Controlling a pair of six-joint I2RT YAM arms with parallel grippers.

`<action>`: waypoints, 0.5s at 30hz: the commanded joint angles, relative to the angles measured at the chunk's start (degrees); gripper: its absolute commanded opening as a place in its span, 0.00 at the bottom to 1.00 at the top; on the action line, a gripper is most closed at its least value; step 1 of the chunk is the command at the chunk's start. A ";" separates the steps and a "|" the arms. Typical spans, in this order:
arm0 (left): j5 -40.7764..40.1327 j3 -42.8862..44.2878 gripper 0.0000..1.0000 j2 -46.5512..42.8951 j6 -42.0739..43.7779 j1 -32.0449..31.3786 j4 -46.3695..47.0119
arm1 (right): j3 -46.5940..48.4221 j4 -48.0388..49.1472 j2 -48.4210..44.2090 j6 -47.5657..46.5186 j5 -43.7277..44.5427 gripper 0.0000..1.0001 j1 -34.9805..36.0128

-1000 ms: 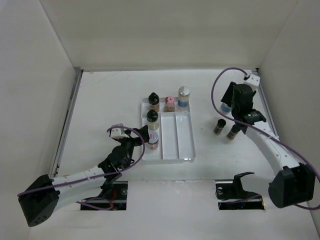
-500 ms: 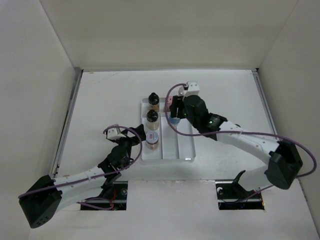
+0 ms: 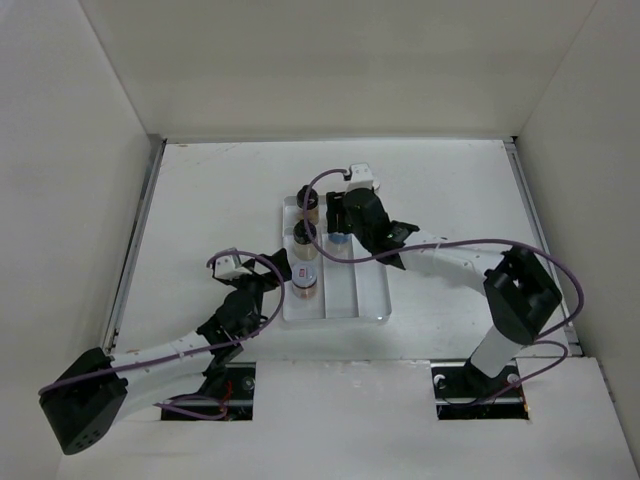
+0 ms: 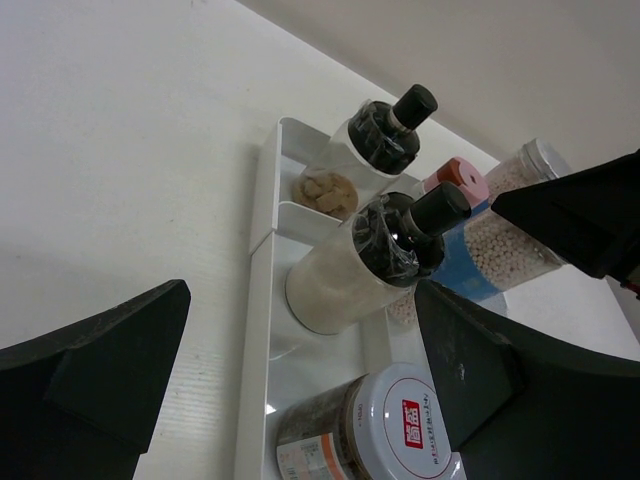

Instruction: Organize the condiment bottles

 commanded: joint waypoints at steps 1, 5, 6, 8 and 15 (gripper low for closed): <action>-0.16 -0.17 0.99 0.57 -0.74 0.57 2.70 | 1.37 8.89 1.06 -1.32 3.53 0.58 -0.15; 0.11 0.18 0.99 1.98 -0.74 0.57 2.97 | 0.13 8.81 -1.04 -1.50 5.30 0.82 0.73; 0.11 0.27 0.99 2.24 -0.74 0.57 2.97 | -0.39 8.37 -2.44 -1.50 5.74 0.87 0.73; 0.20 0.36 0.99 2.24 -0.74 0.57 2.97 | -2.40 7.49 -7.00 -0.71 5.65 0.96 0.73; 0.29 0.18 0.99 1.10 -0.74 0.57 2.97 | -18.91 1.01 -30.80 4.64 7.40 0.93 -6.19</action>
